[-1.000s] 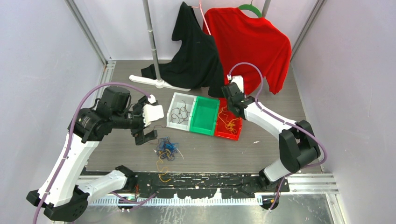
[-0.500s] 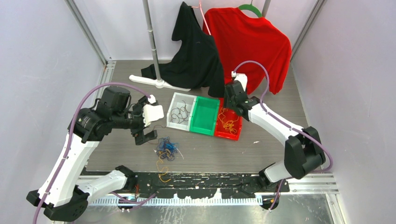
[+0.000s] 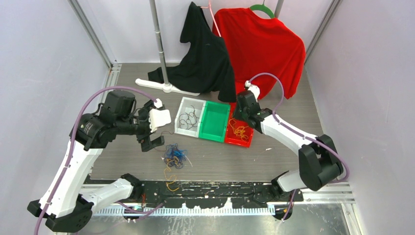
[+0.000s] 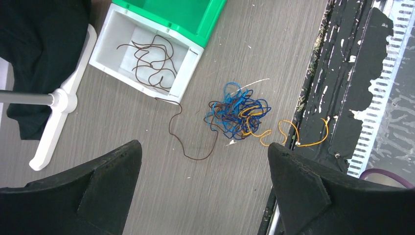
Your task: Untangle the cables
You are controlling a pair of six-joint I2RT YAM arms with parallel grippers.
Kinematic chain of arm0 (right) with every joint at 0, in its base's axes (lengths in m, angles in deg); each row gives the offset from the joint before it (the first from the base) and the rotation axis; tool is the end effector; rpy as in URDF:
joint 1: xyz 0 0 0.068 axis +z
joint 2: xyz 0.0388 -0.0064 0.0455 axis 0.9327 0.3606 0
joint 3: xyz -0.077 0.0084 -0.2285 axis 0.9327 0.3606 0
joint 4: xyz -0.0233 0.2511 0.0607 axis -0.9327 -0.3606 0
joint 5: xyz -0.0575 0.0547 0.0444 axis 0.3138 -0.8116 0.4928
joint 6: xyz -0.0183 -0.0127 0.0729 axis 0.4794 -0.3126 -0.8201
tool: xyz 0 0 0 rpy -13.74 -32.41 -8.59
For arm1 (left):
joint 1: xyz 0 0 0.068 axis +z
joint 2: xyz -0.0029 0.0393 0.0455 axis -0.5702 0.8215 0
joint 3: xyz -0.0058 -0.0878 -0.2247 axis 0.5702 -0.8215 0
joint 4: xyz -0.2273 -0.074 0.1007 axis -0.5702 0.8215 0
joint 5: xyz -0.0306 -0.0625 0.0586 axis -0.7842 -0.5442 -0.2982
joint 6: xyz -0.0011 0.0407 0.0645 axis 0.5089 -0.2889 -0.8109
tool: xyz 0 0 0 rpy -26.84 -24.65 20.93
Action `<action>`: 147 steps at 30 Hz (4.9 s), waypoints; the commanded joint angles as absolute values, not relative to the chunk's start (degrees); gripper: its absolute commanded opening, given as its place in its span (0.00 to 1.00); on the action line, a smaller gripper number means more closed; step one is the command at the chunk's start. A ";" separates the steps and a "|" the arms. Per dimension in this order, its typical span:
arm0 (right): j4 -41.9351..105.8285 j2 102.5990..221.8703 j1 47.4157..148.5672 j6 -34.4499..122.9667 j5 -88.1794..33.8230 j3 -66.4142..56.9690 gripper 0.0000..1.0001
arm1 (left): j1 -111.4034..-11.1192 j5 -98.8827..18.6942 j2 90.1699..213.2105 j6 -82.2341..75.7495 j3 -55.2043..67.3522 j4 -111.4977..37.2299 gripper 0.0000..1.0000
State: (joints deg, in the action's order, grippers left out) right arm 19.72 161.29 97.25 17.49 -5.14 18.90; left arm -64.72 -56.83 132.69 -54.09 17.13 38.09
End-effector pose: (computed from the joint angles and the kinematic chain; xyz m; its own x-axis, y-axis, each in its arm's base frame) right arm 0.2944 0.1408 0.1904 -0.6437 0.2611 -0.7194 0.0728 0.9566 0.2820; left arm 0.1365 -0.1102 0.3734 -0.0384 0.6842 -0.7283 0.9427 0.2666 0.2007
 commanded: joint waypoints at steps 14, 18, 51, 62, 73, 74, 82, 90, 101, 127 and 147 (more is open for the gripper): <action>19.48 168.94 94.27 12.56 -7.32 15.98 0.10 | -64.91 -55.91 132.12 -53.03 19.63 37.64 1.00; 16.69 170.30 94.02 11.02 -7.61 14.89 0.28 | -64.91 -55.21 132.32 -53.32 18.91 38.36 1.00; 41.70 175.52 133.85 24.71 -18.98 12.54 0.53 | -42.48 -62.63 135.52 -62.75 7.03 35.88 0.99; 40.98 183.22 133.68 20.89 -17.64 8.69 0.37 | -41.92 -65.02 130.74 -74.68 -5.44 37.32 0.95; 44.91 178.84 133.11 17.06 -4.92 15.45 0.37 | -56.28 -60.80 126.90 -70.08 -17.12 31.49 0.90; 46.46 177.04 133.09 18.45 -5.01 17.39 0.45 | -56.45 -60.62 126.71 -69.72 -17.56 30.62 0.90; 51.15 161.90 137.98 32.30 -8.57 27.08 0.64 | -50.84 -62.05 130.46 -63.21 -14.61 26.12 0.89; 45.00 170.15 148.12 38.97 -16.63 20.15 0.66 | -34.81 -67.44 136.08 -64.04 -7.64 26.86 0.93; 42.54 185.44 149.76 41.81 -24.19 8.13 0.66 | -32.38 -69.59 138.36 -66.14 -1.78 30.99 0.95; 41.44 170.67 141.62 35.92 -12.55 15.86 0.01 | -32.48 -78.44 132.24 -72.35 -1.20 36.65 0.96; 53.91 160.21 129.20 21.61 -32.85 4.67 0.01 | -41.07 -88.29 116.25 -49.37 -14.74 13.71 0.90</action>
